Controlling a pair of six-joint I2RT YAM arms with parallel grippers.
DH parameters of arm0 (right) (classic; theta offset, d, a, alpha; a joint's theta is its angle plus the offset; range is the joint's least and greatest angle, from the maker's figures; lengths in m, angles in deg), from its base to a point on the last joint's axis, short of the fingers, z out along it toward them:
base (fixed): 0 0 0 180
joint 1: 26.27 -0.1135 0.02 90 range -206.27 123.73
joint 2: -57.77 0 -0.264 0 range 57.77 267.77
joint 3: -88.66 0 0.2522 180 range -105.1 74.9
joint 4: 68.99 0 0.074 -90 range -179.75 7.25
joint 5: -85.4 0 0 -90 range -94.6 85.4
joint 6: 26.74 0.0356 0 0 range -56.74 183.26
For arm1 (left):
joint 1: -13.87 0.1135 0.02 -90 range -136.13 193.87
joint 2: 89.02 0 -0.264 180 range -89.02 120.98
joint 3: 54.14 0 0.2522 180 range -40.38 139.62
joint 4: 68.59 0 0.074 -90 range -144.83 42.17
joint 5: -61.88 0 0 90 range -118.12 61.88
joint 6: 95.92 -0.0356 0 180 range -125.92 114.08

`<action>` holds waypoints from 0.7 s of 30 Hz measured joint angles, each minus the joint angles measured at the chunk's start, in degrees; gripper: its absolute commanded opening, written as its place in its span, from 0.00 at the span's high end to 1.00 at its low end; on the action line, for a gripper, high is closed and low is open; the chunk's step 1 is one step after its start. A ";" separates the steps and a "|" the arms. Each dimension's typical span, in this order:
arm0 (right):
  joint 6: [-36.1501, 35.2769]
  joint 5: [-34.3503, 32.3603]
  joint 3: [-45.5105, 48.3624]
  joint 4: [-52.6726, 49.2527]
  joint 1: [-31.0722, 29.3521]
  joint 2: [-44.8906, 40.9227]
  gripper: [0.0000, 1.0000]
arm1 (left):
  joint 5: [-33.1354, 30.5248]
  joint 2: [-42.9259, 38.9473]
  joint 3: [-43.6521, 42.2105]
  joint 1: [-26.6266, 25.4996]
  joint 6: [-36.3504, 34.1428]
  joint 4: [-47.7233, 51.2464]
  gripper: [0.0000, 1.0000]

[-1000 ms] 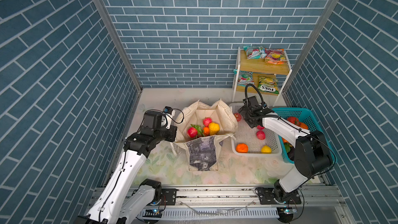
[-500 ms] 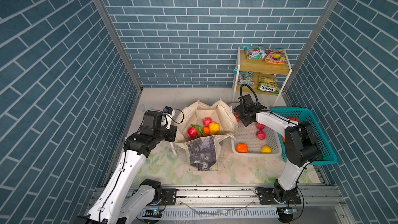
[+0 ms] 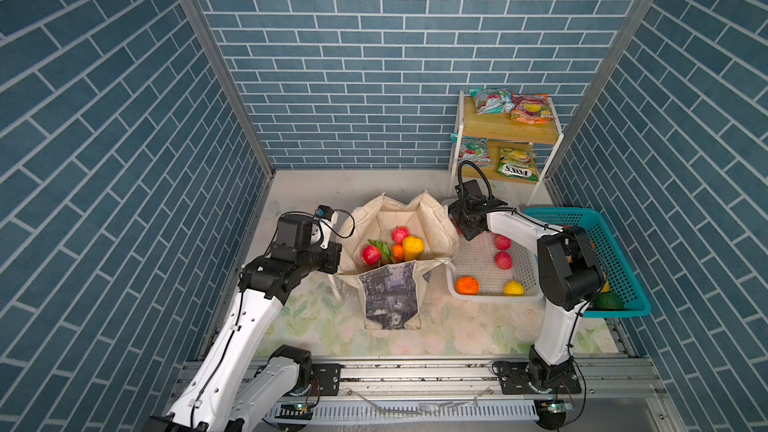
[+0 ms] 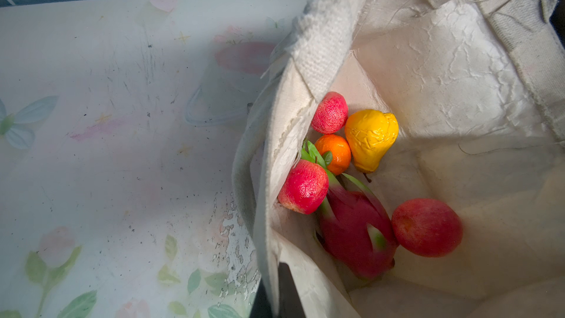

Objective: Place the food into the grocery bag and tie it
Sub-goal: 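Lower the right gripper and grasp a red apple in the white basket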

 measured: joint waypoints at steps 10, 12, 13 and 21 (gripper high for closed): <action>-0.02 -0.02 -1.62 -0.20 0.00 2.38 0.15 | 0.00 0.00 0.00 0.00 0.02 0.00 1.00; -0.02 -0.04 -1.62 -0.35 0.00 2.84 0.15 | 0.00 0.00 0.00 0.00 0.02 0.00 1.00; -0.02 -0.07 -1.62 -0.44 0.00 3.04 0.15 | 0.00 0.00 0.00 0.00 0.00 0.00 1.00; -0.02 -0.57 -1.75 -1.20 0.00 3.82 0.16 | 0.00 0.00 0.00 0.00 0.02 0.00 1.00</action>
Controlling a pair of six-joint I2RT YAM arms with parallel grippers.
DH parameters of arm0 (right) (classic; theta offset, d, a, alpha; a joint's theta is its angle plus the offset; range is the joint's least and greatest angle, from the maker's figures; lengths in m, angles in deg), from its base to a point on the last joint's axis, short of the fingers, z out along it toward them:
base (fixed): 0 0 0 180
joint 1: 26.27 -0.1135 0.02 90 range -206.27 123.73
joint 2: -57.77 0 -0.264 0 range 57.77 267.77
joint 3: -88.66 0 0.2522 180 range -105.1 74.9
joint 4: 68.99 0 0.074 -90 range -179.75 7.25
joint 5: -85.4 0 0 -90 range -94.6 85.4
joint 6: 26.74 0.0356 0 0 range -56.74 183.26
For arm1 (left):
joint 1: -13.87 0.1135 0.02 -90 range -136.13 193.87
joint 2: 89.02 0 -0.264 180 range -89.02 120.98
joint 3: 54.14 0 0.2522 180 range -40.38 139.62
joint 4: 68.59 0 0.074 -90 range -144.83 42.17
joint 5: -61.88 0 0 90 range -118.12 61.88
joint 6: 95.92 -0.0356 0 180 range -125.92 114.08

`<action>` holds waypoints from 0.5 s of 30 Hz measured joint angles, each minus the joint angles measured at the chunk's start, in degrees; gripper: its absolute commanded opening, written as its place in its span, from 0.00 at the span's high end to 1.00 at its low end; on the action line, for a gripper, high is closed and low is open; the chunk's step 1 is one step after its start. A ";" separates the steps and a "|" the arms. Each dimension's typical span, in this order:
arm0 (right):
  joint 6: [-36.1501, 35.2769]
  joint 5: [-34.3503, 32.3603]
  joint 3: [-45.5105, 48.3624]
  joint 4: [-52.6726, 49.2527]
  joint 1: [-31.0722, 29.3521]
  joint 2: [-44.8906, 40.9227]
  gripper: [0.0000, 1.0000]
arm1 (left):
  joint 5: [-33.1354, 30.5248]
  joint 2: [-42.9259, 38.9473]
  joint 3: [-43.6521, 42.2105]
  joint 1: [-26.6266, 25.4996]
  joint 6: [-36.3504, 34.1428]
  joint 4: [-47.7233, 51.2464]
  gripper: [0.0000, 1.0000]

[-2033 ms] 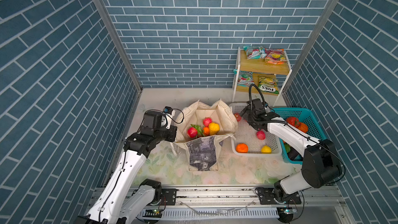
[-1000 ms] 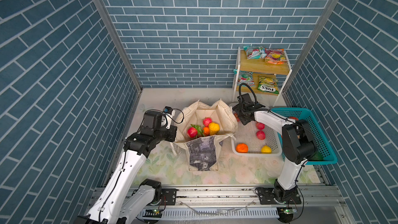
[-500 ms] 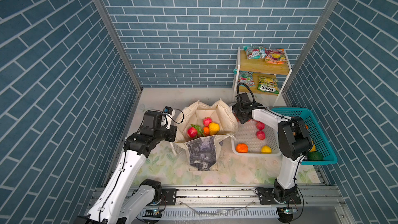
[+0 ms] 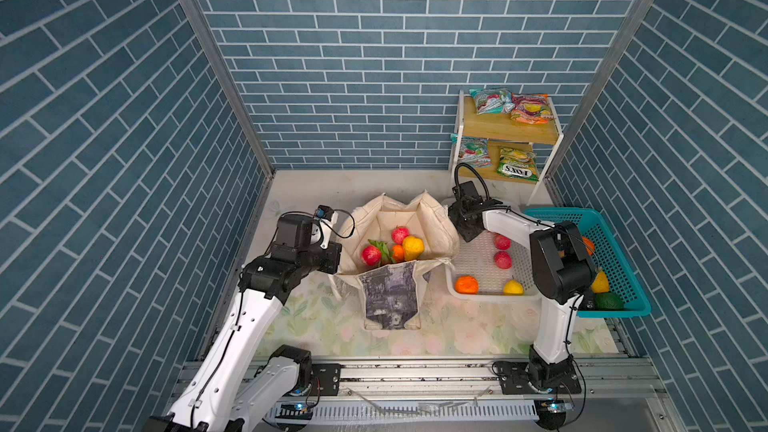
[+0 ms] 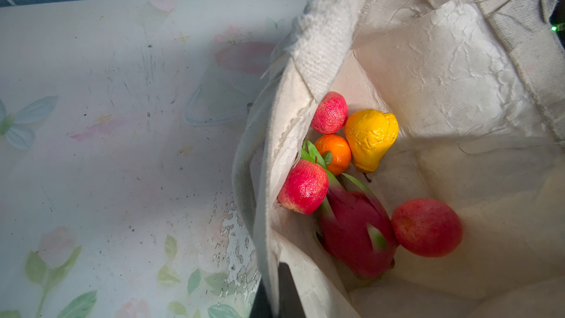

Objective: Place the food into the grocery bag and tie it
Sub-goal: 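Lower the right gripper and grasp a red apple in the white basket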

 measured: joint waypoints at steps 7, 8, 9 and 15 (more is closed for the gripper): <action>-0.04 -0.61 -0.76 -0.59 0.02 1.46 0.21 | 0.00 0.00 0.00 0.00 0.00 0.00 1.00; -0.09 -0.66 -0.83 -0.50 0.02 1.62 0.23 | 0.00 0.00 0.00 0.00 0.00 0.00 1.00; -0.15 -0.66 -0.83 -0.50 0.02 1.66 0.24 | 0.00 0.00 0.00 0.00 -0.02 0.00 1.00; -0.37 -0.68 -0.85 -0.17 0.02 2.16 0.37 | 0.00 0.00 0.00 0.00 0.00 0.00 1.00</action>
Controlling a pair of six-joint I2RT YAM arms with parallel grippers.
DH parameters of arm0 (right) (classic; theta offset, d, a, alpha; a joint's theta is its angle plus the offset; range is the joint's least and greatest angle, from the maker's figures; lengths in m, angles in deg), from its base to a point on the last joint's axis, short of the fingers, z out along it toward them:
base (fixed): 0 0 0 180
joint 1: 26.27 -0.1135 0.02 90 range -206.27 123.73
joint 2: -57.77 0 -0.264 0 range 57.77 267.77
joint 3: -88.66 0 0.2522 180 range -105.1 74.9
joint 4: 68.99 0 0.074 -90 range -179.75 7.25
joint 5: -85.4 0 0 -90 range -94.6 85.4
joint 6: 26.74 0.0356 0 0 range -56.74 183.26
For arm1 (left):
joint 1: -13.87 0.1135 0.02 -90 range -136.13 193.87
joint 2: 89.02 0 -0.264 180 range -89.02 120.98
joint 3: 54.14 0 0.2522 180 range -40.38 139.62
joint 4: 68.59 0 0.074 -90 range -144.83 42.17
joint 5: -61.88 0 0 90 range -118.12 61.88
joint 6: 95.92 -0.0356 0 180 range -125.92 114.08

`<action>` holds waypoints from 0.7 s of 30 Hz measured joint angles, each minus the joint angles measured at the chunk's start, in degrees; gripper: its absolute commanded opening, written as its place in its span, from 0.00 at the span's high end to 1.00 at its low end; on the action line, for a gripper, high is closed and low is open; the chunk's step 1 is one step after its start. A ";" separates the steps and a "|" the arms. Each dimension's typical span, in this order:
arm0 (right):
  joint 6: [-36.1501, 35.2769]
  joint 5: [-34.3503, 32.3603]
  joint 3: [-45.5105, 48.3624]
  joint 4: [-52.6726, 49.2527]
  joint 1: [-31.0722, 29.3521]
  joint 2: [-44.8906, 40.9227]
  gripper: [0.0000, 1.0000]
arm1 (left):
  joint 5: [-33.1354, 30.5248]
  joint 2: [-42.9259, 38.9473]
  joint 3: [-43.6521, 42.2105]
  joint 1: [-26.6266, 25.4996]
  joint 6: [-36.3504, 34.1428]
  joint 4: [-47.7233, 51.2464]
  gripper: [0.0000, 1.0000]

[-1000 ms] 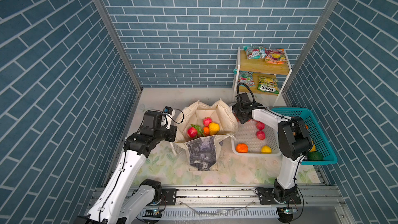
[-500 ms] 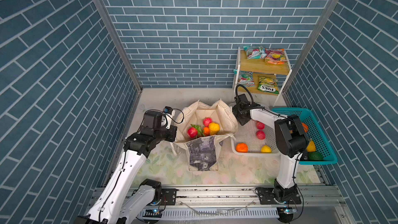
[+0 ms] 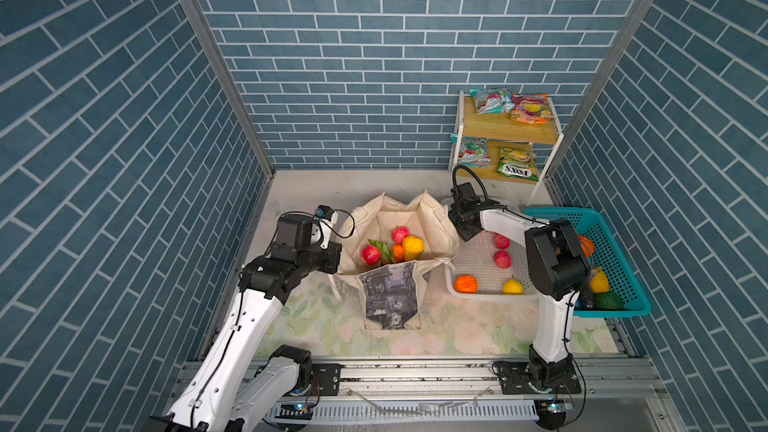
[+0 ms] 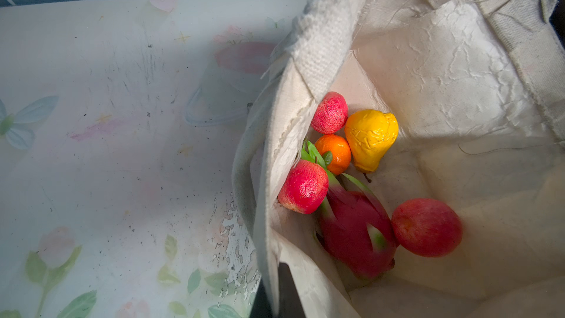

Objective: Place the food into the grocery bag and tie it
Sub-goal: 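Lower the right gripper and grasp a red apple in the white basket, then lift the red apple with the right gripper toward the bag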

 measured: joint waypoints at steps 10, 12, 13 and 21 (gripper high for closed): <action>-0.90 -0.07 5.11 2.69 0.00 -4.98 0.52 | 0.00 0.00 0.00 0.00 -0.02 0.00 1.00; -1.68 -0.33 7.13 2.64 0.00 -8.68 0.52 | 0.00 0.00 0.00 0.00 -0.02 0.00 1.00; -2.36 -0.66 8.15 2.51 0.00 -11.02 0.52 | 0.00 -0.02 0.00 0.00 0.00 0.00 1.00; -13.68 -2.80 11.19 2.64 -0.63 -32.63 0.54 | 0.00 -0.02 0.00 0.00 0.00 0.00 1.00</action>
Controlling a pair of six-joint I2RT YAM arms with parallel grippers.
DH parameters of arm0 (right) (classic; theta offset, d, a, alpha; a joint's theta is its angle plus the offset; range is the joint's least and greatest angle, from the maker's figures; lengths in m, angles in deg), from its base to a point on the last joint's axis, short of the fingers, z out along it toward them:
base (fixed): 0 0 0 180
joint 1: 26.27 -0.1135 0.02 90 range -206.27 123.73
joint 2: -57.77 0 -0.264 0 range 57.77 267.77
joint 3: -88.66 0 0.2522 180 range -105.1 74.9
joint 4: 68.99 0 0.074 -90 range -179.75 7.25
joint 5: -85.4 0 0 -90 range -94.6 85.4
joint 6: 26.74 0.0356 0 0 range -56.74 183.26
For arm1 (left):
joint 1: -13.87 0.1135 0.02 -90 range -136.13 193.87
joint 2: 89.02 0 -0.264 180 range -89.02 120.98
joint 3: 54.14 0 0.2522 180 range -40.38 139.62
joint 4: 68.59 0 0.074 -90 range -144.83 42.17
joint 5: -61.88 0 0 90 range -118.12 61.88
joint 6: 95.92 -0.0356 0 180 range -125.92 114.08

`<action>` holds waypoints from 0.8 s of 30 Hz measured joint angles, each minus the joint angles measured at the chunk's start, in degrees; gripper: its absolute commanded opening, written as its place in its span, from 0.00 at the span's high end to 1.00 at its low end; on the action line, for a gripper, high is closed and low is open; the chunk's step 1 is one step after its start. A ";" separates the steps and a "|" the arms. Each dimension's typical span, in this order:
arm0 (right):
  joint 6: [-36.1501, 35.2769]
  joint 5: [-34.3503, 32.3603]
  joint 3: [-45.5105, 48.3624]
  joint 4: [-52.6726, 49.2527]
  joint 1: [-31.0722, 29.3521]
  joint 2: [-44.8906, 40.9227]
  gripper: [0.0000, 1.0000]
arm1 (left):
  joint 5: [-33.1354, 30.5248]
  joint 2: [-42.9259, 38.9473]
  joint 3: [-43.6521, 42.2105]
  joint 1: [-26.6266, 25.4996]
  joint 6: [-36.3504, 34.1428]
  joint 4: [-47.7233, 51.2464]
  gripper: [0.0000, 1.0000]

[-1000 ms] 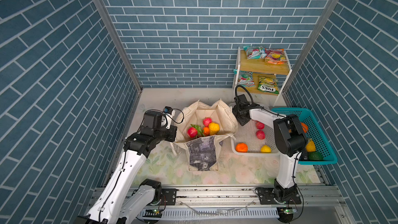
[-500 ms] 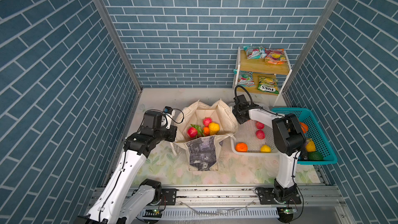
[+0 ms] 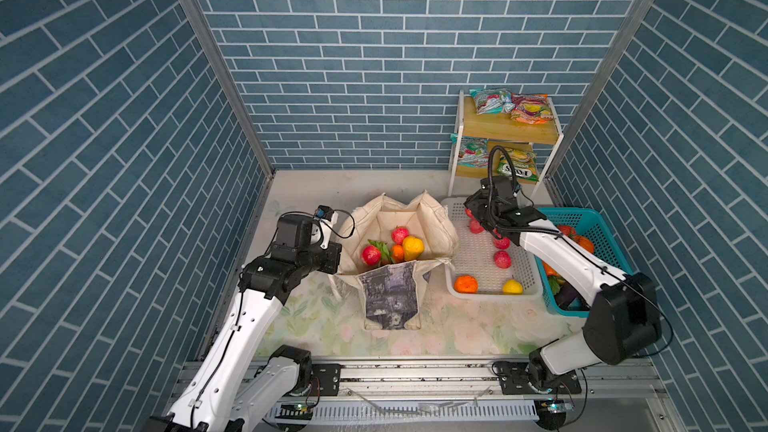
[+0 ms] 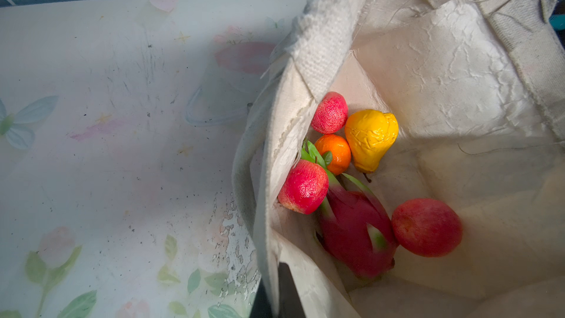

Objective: Place the food into the grocery bag and tie it
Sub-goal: 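Lift the red apple with the right gripper toward the bag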

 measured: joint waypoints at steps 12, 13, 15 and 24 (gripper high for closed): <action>-23.32 1.14 -10.60 -6.58 -16.17 -6.34 0.56 | 0.00 0.00 0.00 0.00 0.00 0.00 1.00; -24.98 1.55 -11.78 -7.15 -17.88 -5.64 0.57 | 0.00 0.00 0.00 0.00 0.00 0.00 1.00; -27.85 2.43 -13.62 -7.78 -20.72 -3.98 0.57 | 0.00 0.00 0.00 0.00 0.00 0.00 1.00; -36.02 6.14 -20.13 -13.38 -28.04 9.46 0.56 | 0.00 0.00 -0.02 0.00 0.00 0.00 1.00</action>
